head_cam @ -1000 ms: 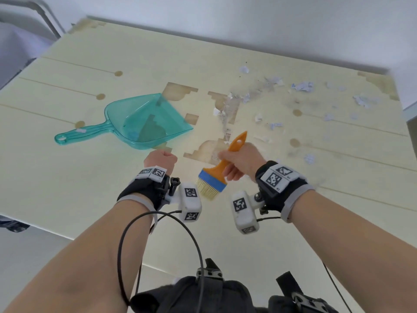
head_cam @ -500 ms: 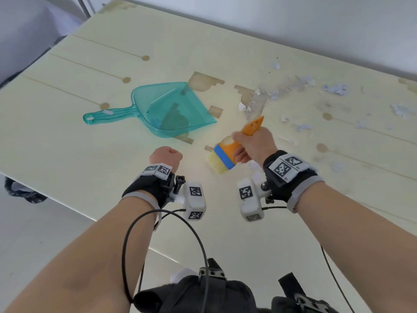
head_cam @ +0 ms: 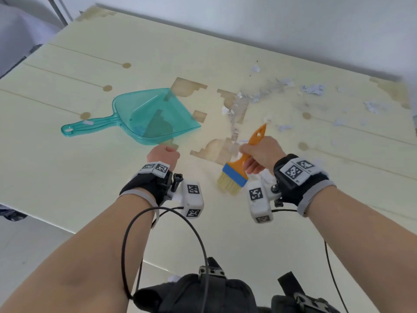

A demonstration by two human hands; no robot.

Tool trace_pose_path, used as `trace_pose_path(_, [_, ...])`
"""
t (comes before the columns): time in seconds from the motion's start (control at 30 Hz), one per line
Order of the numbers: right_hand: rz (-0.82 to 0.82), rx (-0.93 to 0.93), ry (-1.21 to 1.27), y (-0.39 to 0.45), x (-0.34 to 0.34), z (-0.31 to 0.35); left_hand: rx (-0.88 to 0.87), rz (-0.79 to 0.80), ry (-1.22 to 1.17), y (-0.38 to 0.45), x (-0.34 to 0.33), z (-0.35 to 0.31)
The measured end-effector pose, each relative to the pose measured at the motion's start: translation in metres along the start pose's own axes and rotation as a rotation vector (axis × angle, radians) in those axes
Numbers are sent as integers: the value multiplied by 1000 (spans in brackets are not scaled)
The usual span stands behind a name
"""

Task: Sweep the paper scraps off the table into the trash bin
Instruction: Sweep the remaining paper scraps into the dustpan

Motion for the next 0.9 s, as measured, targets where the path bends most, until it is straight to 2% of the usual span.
trace_pose_path(0.1, [-77,17,-40,0,4,-21,-31,21,2,-3,-13,-11])
trace_pose_path(0.2, [-264,28,66,4,32,-34,-56,28,38,-6,-24,-21])
trace_pose_path(0.27, [-327,27,133,5,50,-36,-56,42,43,-7,-30,-25])
trace_pose_path(0.37, [-254,9,156,1,60,-39,-56,59,49,-10,-40,-30])
trace_pose_path(0.43, [-109,-4,51,-3,50,-45,-60,65,61,-13,-47,-33])
trace_pose_path(0.5, [-41,1,-34,-6,40,-53,-66,75,68,-16,-54,-35])
trace_pose_path(0.77, [-346,36,89,2,87,-72,-71,89,86,-23,-74,-43])
trace_pose_path(0.83, [-267,23,101,-1,89,-73,-71,96,84,-26,-80,-46])
trace_pose_path(0.9, [-88,-7,0,-5,81,-78,-78,102,89,-30,-88,-50])
Point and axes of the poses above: each hand's wrist, its own y-axis towards the middle knuckle, its own x-axis out of the back of the hand, z = x × y, the point moved 1 cm from there along y, towards the middle knuckle, and after that the axes turned 12 degrees about -y, right-handed, at the moved point
